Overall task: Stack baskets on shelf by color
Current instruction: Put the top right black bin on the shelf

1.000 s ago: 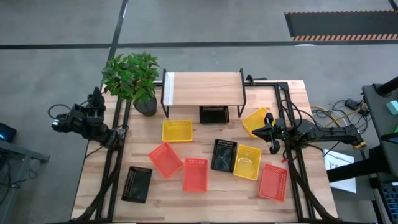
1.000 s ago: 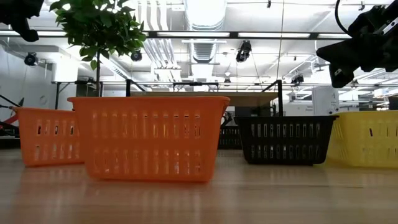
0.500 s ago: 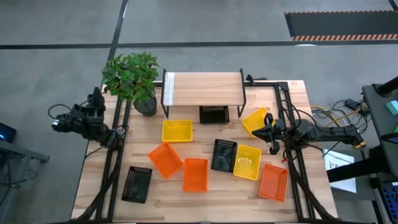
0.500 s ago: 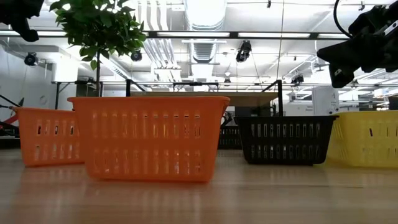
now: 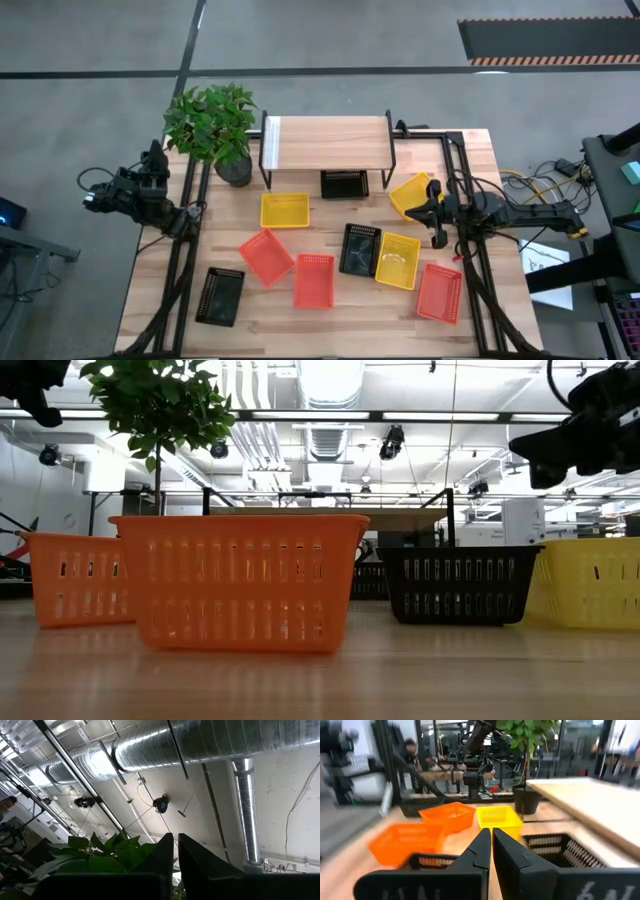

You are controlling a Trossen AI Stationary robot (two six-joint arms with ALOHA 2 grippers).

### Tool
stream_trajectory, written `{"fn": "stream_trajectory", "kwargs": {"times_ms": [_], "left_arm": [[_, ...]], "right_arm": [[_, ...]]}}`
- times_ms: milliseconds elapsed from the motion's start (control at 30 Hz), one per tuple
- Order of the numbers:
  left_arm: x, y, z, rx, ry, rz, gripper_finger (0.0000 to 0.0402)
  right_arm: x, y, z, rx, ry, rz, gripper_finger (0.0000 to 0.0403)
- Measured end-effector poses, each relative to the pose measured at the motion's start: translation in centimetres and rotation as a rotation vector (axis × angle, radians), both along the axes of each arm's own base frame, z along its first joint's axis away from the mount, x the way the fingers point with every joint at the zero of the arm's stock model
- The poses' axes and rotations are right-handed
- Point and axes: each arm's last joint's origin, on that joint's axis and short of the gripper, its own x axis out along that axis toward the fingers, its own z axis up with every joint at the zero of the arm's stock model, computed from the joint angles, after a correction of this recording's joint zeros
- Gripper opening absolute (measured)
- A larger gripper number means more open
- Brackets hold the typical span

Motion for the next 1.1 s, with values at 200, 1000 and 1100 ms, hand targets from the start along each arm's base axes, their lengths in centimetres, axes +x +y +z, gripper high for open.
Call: {"fn": "stream_trajectory", "kwargs": {"times_ms": [200, 1000, 1100], "left_arm": [[0.0, 0.0, 0.0, 0.000, 0.001, 0.000, 0.0010], [9.1, -3.1, -3.1, 0.071, 0.600, -0.422, 0.0010], [9.5, -3.4, -2.4, 0.113, 0.548, -0.453, 0.0010]], "right_arm": [[0.0, 0.0, 0.1, 0.140, -0.010, 0.000, 0.0011], [0.0, 0.0, 0.4, 0.124, -0.043, 0.002, 0.0011], [0.0, 0.0, 1.3, 0.106, -0.133, 0.006, 0.0011]]}}
